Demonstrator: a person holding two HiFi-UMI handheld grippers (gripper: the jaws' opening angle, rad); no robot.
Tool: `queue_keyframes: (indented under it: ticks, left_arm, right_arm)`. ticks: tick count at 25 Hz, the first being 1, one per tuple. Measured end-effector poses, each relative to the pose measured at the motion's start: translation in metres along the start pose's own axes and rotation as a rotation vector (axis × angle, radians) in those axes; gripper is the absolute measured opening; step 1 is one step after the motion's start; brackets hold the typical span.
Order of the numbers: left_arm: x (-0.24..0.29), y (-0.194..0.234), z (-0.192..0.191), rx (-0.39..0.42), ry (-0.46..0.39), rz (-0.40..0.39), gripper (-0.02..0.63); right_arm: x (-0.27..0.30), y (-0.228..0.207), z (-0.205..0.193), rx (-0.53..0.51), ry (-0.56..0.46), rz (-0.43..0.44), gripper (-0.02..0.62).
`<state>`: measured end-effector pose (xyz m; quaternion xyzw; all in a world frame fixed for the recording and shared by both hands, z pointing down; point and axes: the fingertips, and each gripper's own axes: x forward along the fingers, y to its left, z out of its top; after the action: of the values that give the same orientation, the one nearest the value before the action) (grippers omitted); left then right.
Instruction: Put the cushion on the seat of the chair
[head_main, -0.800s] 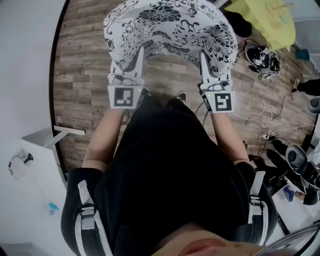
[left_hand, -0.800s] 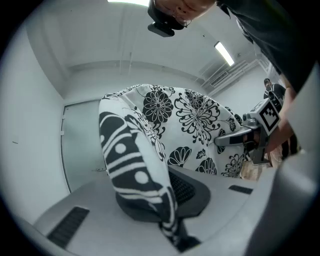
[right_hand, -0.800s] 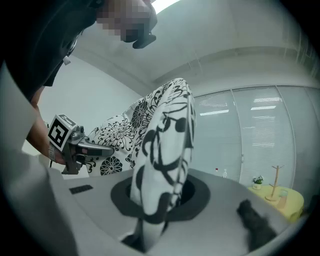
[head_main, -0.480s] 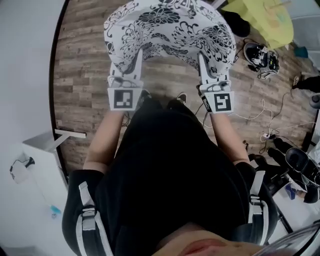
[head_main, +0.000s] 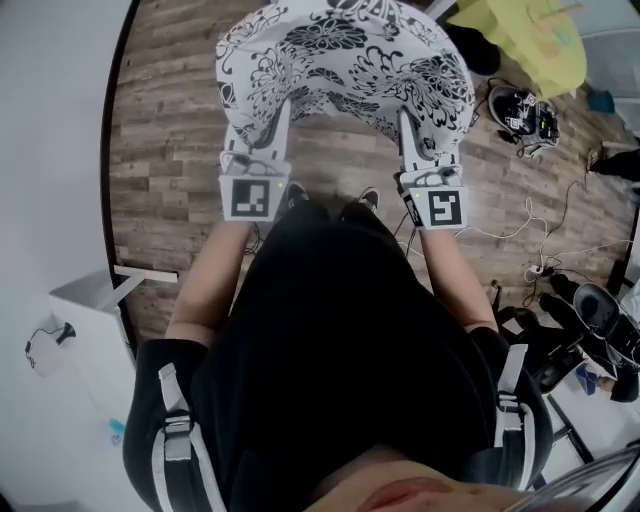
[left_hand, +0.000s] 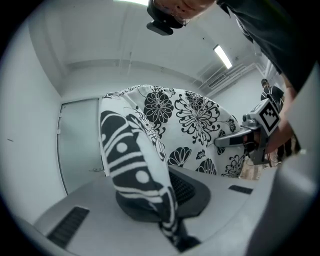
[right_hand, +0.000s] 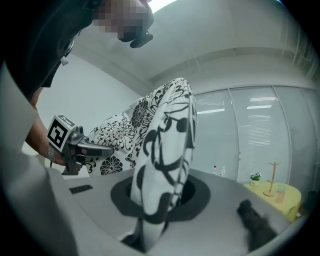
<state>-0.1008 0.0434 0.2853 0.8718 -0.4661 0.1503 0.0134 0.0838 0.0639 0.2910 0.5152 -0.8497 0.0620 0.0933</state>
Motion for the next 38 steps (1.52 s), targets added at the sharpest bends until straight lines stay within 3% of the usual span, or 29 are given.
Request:
queue_keyframes:
  ticks: [10, 20, 25, 38]
  left_arm:
    - [-0.004, -0.003, -0.001, -0.014, 0.039, -0.043, 0.028]
    - [-0.006, -0.006, -0.01, 0.009, 0.041, -0.068, 0.028]
    - [0.003, 0.003, -0.001, 0.042, 0.023, -0.037, 0.028]
    - [0.001, 0.003, -0.005, 0.038, 0.002, 0.06, 0.028]
  right_arm:
    - [-0.009, 0.008, -0.001, 0.021, 0.05, -0.013, 0.054]
    - [-0.014, 0.014, -0.003, -0.001, 0.028, -0.009, 0.054]
    - [-0.001, 0.006, -0.002, 0.008, 0.008, 0.014, 0.054]
    - [0.01, -0.007, -0.009, -0.045, -0.03, 0.1, 0.054]
